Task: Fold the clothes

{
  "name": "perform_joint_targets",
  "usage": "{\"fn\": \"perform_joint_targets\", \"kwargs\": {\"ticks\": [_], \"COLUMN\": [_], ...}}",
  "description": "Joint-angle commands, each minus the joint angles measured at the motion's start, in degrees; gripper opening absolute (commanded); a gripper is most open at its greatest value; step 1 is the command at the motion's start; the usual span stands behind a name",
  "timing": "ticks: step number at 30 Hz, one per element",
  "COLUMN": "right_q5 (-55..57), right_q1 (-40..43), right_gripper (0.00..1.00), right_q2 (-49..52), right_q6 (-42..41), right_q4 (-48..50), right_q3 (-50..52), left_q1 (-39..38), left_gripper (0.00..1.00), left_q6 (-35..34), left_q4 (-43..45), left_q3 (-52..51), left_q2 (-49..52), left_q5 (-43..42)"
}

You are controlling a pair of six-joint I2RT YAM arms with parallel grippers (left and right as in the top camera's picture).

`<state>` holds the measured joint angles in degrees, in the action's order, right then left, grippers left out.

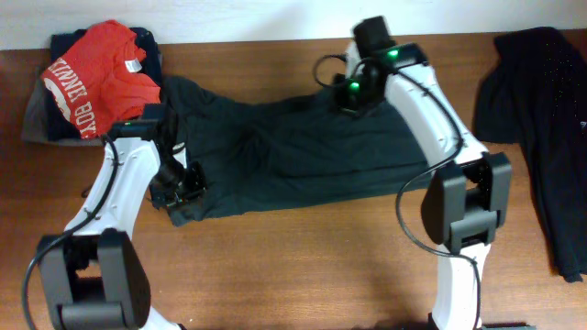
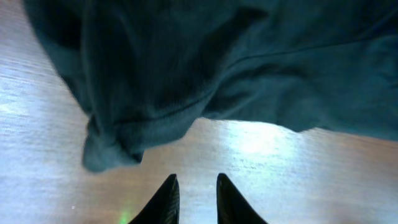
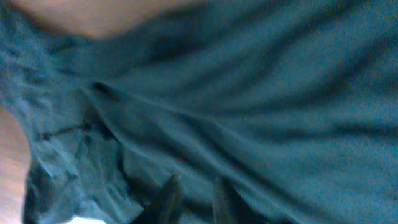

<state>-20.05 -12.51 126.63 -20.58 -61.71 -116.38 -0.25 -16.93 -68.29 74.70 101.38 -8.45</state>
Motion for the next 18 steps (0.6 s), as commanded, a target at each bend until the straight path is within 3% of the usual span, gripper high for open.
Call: {"fn": "perform_joint_targets", "kwargs": {"ticks": [1, 10, 18], "right_q5": [-1.77, 7.32, 9.57], "right_q1": [3.10, 10.47, 11.41], "right_gripper": [0.17, 0.17, 0.19], "right_q2": [-0.04, -0.04, -0.04], "right_q6": [2.91, 4.28, 5.38], "right_q4": [-4.57, -13.16, -13.55], "right_q3": [-1.05, -1.03, -1.01], "left_q1": [0.13, 0.31, 2.29], "left_gripper": [0.19, 0.19, 0.19], "left_q6": [0.85, 1.18, 1.14], "left_q4": [1.49, 6.19, 5.60], "left_q3": [-1.09, -1.38, -1.36], "left_q2": [3.41, 13.11, 15.19], "left_q5": [-0.57, 2.19, 8.55]}}
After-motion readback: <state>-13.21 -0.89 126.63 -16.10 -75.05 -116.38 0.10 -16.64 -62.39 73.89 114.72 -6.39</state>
